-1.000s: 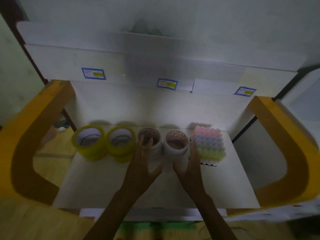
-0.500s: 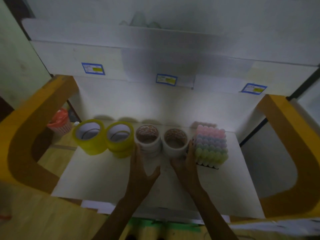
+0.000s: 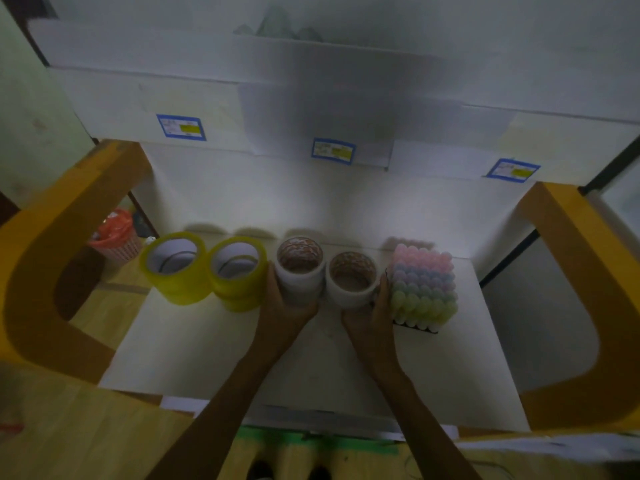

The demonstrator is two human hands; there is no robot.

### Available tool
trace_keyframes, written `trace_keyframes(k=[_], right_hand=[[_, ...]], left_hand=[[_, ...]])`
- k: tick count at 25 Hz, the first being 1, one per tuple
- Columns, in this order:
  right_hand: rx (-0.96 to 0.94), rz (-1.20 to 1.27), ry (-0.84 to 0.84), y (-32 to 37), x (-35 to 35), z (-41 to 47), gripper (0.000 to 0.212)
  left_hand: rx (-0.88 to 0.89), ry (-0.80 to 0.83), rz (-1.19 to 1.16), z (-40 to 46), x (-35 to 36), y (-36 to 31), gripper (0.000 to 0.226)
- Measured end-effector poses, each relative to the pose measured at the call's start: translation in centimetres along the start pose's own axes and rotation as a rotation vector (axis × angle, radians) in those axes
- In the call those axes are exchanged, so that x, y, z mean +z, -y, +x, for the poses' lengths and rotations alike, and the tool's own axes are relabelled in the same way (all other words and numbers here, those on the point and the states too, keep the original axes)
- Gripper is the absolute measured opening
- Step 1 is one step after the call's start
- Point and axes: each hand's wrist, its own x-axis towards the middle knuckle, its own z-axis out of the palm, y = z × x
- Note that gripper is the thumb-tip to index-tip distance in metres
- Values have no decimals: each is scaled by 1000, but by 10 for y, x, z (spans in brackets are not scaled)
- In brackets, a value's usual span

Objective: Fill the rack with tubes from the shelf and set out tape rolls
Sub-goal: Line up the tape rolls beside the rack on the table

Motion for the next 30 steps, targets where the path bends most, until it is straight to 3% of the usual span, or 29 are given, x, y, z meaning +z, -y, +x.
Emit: trace_keyframes(k=[4, 9, 13, 19, 23, 26, 30], right_hand=[[-10, 2, -21, 5, 6, 1, 91], [7, 23, -35, 1, 5, 14, 92], [30, 36, -57, 0, 8, 15, 96], [-25, 83, -101, -4, 9, 23, 87], [-41, 32, -138, -8, 10, 20, 86], [1, -19, -106, -15, 13, 25, 99], [31, -56, -93, -25, 15, 32, 113]], left_hand=[[3, -11, -74, 11, 2, -2, 111], [6, -39, -74, 10, 2, 12, 101], [11, -19, -61, 19, 3, 12, 111], [112, -1, -128, 23, 8, 3, 85], [118, 16, -66, 24, 1, 12, 95], [66, 22, -27, 22, 3, 16, 112], [14, 62, -16, 22, 3, 27, 112]])
